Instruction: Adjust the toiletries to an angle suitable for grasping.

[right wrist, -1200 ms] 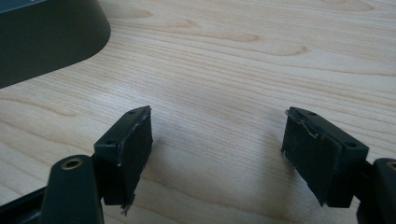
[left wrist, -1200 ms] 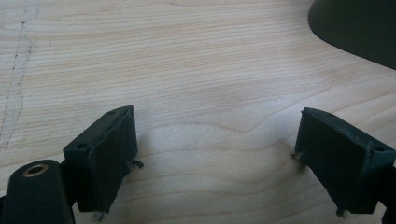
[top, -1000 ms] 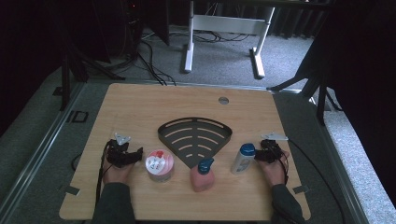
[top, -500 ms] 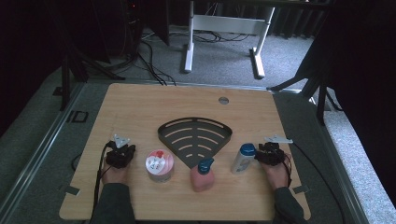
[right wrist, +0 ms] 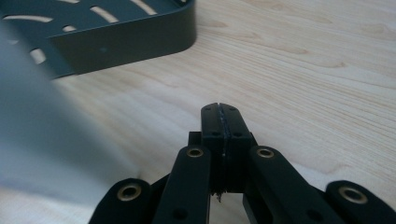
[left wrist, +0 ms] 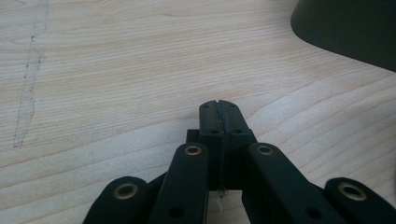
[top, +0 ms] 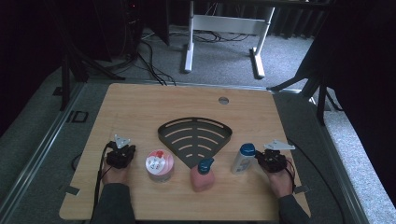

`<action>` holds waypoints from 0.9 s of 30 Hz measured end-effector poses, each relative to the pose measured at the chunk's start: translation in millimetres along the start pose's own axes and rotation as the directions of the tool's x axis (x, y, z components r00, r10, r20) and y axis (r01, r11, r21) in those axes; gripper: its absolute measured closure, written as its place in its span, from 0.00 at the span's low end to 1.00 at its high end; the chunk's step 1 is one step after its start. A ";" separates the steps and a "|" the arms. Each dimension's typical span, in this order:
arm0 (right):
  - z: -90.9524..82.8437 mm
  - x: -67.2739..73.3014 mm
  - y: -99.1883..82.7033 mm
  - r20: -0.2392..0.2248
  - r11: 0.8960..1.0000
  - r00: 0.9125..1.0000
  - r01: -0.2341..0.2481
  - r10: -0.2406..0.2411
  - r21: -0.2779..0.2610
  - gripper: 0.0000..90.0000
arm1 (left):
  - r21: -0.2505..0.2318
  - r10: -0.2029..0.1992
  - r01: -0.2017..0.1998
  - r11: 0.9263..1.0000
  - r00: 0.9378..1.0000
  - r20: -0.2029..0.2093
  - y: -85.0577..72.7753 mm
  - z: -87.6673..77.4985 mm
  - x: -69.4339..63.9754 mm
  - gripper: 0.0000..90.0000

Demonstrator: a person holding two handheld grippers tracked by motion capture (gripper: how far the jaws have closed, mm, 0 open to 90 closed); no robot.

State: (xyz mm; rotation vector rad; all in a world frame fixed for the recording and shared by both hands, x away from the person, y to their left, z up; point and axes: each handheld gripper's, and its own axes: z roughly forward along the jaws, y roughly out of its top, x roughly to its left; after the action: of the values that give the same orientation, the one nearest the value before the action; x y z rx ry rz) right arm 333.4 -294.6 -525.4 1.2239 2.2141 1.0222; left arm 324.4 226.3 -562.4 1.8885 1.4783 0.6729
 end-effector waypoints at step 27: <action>-37.2 44.6 -26.5 -0.102 0.995 0.990 0.099 -0.098 -0.002 1.00 | -0.001 -0.001 0.001 1.000 1.000 -0.012 -0.3 -0.4 0.1 0.96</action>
State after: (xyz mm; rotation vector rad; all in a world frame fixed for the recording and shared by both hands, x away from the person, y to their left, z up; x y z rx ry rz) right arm 271.2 -281.0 -521.7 1.0736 2.3292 1.0640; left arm 323.9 226.5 -562.4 1.8863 1.4860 0.6852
